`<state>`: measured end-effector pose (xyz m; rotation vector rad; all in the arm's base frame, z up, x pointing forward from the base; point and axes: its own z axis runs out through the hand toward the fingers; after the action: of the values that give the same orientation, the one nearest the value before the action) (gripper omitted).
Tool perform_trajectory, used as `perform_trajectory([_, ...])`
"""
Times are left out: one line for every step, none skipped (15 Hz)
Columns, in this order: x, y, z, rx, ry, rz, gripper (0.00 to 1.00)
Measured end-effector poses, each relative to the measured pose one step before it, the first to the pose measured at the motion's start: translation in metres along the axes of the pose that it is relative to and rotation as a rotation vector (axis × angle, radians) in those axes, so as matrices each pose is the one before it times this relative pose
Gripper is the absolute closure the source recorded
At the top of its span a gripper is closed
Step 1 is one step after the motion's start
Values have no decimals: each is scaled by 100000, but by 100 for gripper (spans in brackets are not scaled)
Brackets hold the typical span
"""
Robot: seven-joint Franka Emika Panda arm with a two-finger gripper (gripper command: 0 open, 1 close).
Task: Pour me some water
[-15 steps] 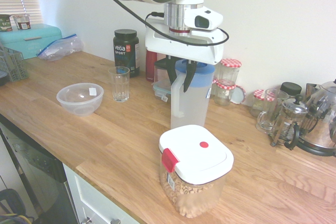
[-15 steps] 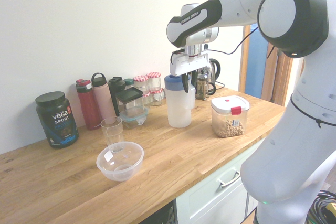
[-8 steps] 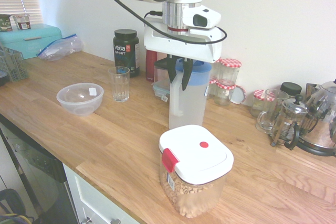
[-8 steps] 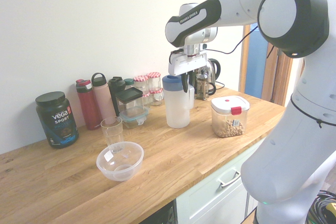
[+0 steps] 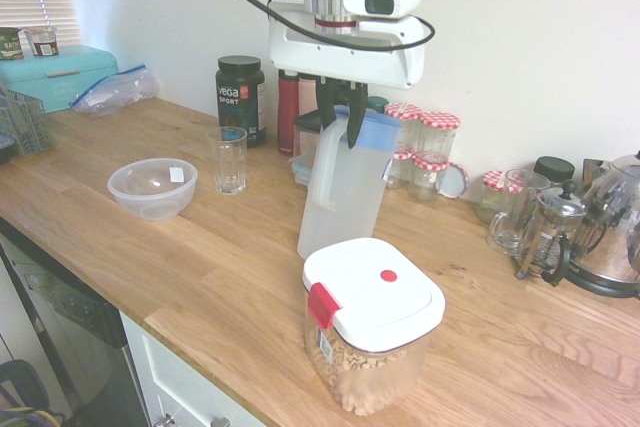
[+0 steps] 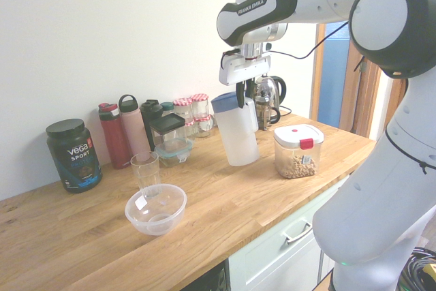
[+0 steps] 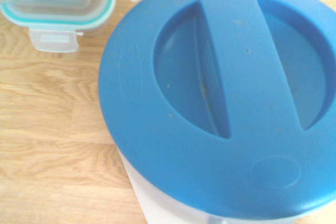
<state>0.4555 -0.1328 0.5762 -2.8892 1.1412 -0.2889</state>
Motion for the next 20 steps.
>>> perform_trajectory([-232,69,-562,394,597,-300,100])
perform_trajectory([-234,27,-464,258,348,-396,100])
perform_trajectory([-271,-35,-439,263,342,-1038,100])
perform_trajectory([-391,-181,-514,291,552,-2098,100])
perform_trajectory([-473,-169,-524,-142,393,-3209,100])
perform_trajectory([-587,-214,-588,38,16,-4263,100])
perform_trajectory([-698,-254,-635,294,-587,-5485,100])
perform_trajectory([-759,-345,-702,585,-749,-6234,100])
perform_trajectory([-601,-346,-639,747,-147,-6200,100])
perform_trajectory([-505,-512,-539,686,166,-6099,100])
perform_trajectory([-244,-660,-340,701,485,-6207,100])
perform_trajectory([-56,-840,-244,709,400,-6216,100])
perform_trajectory([24,-1051,-203,545,372,-6354,100])
perform_trajectory([188,-1179,-184,371,524,-6328,100])
perform_trajectory([256,-1160,-130,119,879,-6124,100])
perform_trajectory([448,-1210,56,-119,1110,-5723,100])
perform_trajectory([536,-1151,153,-48,449,-4644,100])
perform_trajectory([619,-1114,251,113,-180,-4070,100])
perform_trajectory([688,-956,259,-529,-439,-4180,100])
perform_trajectory([659,-772,251,-1509,-518,-3252,100])
